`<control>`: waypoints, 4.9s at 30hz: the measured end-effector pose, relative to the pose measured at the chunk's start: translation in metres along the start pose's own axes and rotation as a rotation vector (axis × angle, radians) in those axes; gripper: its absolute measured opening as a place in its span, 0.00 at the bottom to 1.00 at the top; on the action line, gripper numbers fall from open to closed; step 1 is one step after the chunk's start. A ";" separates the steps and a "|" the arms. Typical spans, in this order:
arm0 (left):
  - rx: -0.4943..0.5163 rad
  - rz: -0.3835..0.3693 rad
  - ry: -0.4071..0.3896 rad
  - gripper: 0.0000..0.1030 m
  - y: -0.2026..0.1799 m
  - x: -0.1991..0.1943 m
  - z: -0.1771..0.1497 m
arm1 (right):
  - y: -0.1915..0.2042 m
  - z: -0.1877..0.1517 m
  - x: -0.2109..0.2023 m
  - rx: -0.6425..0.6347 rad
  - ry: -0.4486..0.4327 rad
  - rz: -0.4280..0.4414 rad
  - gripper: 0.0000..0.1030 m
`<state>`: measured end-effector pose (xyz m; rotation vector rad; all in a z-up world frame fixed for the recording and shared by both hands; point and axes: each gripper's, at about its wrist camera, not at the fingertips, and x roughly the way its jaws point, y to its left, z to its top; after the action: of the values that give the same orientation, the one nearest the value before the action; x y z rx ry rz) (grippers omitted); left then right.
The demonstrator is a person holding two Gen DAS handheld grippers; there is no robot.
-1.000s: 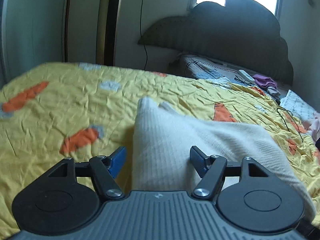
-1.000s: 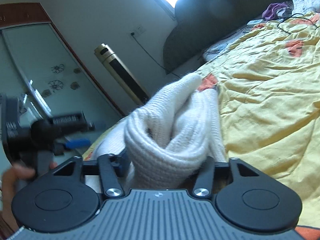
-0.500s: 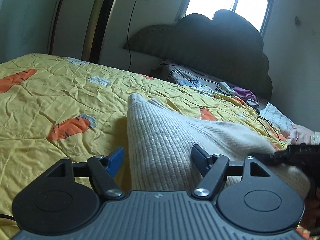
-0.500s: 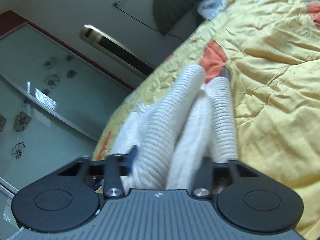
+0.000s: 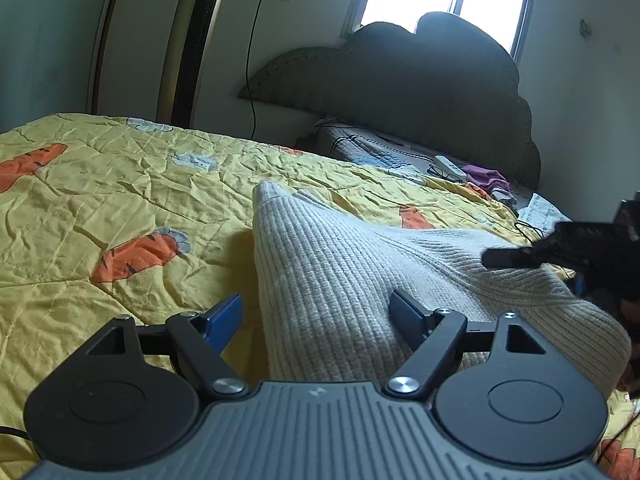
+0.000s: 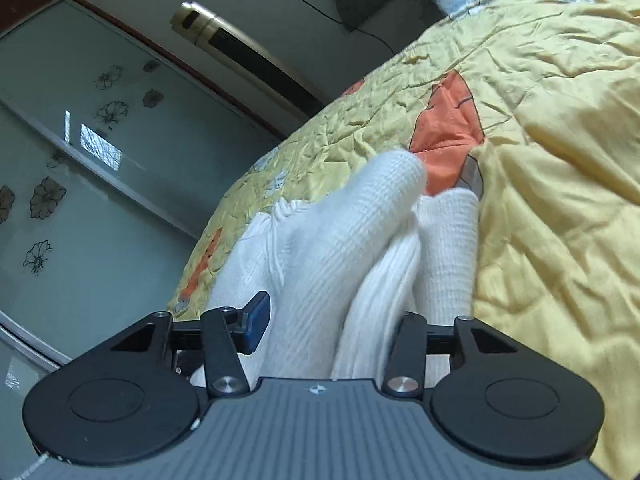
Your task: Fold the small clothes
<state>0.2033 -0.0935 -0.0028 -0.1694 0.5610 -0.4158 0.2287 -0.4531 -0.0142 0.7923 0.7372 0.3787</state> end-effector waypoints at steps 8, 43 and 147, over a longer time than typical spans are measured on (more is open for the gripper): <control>0.056 0.028 0.010 0.80 -0.008 -0.011 0.009 | -0.007 -0.002 0.003 0.007 -0.058 -0.029 0.36; 0.325 0.158 0.098 0.83 -0.014 -0.092 -0.048 | 0.019 -0.085 -0.040 -0.058 -0.030 -0.046 0.25; 0.336 0.326 0.097 0.81 -0.003 -0.098 -0.052 | 0.103 -0.150 -0.035 -0.450 -0.144 -0.393 0.14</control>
<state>0.0986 -0.0569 0.0013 0.2640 0.5942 -0.1958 0.0925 -0.3296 0.0075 0.2368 0.6233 0.1198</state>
